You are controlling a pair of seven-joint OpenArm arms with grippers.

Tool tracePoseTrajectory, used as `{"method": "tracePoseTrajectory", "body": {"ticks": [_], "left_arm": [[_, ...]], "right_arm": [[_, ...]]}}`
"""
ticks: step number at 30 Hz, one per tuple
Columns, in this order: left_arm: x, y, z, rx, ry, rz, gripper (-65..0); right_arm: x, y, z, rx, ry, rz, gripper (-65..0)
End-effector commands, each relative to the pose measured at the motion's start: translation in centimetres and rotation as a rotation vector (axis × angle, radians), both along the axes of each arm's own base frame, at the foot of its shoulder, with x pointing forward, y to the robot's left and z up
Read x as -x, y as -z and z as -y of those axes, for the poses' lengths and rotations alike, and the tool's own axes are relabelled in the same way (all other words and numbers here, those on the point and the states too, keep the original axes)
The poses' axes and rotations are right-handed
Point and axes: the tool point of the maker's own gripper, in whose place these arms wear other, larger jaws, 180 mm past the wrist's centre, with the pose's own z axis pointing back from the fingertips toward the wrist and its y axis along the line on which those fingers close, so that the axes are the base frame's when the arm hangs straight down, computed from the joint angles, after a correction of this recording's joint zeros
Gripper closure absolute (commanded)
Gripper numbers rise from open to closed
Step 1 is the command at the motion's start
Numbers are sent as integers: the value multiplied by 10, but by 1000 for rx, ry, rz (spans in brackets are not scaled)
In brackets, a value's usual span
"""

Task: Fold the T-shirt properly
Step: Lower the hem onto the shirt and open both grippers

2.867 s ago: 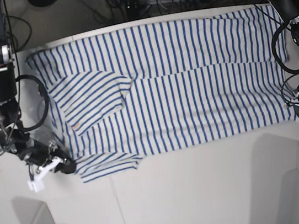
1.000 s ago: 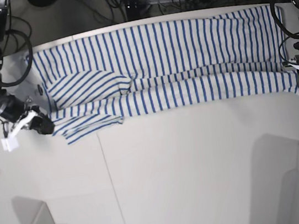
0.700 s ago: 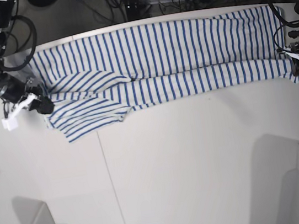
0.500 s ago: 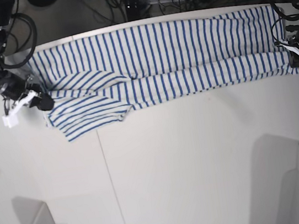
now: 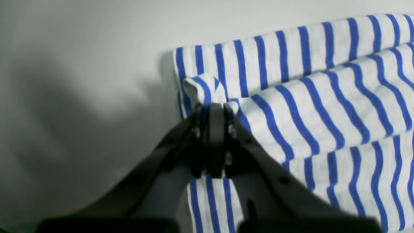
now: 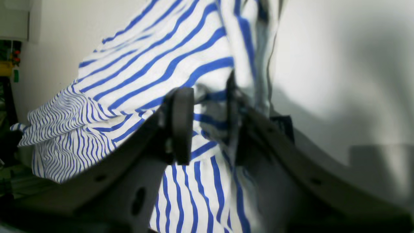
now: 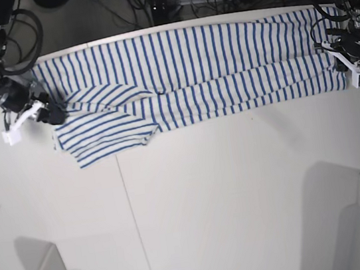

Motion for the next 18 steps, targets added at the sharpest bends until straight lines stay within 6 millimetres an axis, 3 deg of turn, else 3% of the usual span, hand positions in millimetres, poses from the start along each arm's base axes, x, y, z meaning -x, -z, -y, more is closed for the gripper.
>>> {"method": "tracePoseTrajectory", "body": {"ticks": [1, 8, 10, 16, 17, 18], "left_arm": [[-7, -12, -6, -26, 6, 34, 0], [-7, -12, -6, -26, 6, 34, 0], [-7, -13, -6, -27, 8, 34, 0], [-7, -14, -7, -31, 8, 33, 0], [-7, -14, -7, -31, 8, 33, -21], [-7, -14, -7, -31, 8, 33, -94]], "right_arm": [[-10, -17, 9, 27, 0, 60, -179], [-29, -59, 15, 251, -9, 131, -188], [-48, -77, 14, 273, -12, 182, -189], [-100, -66, 10, 339, -90, 79, -221], [-108, -65, 7, 356, -107, 73, -233], [-115, -66, 4, 370, -122, 76, -248]]}}
